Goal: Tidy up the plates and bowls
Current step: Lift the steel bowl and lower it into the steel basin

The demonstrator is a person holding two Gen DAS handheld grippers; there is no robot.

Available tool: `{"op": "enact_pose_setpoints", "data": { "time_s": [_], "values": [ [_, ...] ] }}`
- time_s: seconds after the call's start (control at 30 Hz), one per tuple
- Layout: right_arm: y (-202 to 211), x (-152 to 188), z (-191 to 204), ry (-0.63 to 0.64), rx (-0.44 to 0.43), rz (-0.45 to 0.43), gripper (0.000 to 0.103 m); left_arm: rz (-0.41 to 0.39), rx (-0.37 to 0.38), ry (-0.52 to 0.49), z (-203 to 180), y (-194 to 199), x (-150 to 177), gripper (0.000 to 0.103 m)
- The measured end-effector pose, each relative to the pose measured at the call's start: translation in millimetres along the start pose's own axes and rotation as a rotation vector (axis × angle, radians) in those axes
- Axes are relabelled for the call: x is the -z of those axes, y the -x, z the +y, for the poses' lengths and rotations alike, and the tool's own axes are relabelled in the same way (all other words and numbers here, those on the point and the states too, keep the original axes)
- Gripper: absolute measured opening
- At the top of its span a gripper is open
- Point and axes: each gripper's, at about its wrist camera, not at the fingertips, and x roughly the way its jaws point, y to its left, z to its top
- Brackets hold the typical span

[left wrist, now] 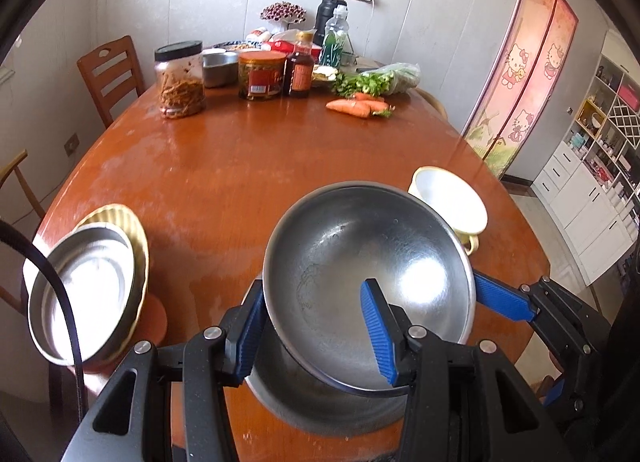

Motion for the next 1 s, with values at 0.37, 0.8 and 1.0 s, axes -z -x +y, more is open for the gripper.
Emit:
{"op": "enact_pose_setpoints", "data": {
  "time_s": [0.37,0.8,1.0],
  "values": [
    [-8,26,9,0.001,-0.018,0.057,0.069,0.058,-0.007,0.014,5,-15,24,0.047],
    [-15,33,7,-0.007,-0.017,0.079,0.069,0.076,0.004,0.020,9,-23,29,0.047],
    [-17,32,5,-0.016,-0.023,0.086,0.069,0.073,0.000,0.020,9,-23,27,0.048]
  ]
}}
